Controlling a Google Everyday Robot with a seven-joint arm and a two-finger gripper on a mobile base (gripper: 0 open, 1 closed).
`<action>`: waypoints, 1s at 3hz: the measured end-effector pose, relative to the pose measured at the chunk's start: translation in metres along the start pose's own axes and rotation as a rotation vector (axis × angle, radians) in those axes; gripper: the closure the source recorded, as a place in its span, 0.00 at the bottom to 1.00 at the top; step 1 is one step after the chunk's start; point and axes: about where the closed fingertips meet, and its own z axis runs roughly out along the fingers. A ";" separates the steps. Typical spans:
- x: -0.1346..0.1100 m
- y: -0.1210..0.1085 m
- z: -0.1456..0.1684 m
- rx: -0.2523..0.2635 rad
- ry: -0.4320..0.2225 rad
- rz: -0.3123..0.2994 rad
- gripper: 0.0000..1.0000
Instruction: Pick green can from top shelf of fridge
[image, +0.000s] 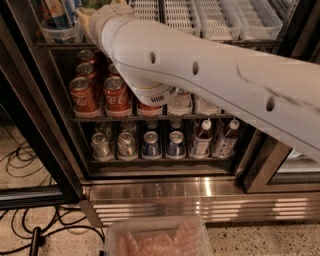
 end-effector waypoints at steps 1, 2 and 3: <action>0.000 0.001 0.001 -0.017 -0.001 0.015 0.93; 0.000 0.001 0.001 -0.017 -0.001 0.015 1.00; 0.000 0.001 0.001 -0.017 -0.001 0.015 1.00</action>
Offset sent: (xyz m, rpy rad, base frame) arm 0.0003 0.0011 -0.0003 0.0101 0.0075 0.0154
